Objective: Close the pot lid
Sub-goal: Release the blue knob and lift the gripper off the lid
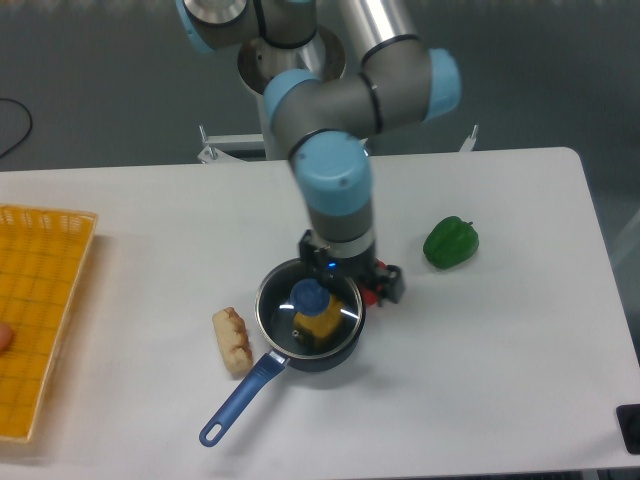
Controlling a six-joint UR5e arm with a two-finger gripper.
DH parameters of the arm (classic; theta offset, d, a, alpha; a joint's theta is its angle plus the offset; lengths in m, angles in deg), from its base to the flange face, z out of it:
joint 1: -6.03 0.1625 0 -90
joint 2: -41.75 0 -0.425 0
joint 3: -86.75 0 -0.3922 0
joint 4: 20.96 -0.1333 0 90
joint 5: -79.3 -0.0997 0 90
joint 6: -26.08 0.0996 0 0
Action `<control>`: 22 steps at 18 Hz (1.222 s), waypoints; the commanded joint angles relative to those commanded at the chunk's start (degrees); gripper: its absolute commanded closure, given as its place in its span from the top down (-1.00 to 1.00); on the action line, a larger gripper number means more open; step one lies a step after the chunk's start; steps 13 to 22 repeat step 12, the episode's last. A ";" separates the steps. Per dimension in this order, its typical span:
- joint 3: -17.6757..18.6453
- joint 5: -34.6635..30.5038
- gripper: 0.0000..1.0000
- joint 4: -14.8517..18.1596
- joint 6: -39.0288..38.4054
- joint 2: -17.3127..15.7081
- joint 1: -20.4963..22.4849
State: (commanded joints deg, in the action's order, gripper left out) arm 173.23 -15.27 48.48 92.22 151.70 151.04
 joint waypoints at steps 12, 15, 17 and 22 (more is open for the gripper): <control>0.62 0.09 1.00 -0.09 19.72 -0.26 10.29; 0.62 0.09 1.00 -0.09 19.72 -0.26 10.29; 0.62 0.09 1.00 -0.09 19.72 -0.26 10.29; 0.62 0.09 1.00 -0.09 19.72 -0.26 10.29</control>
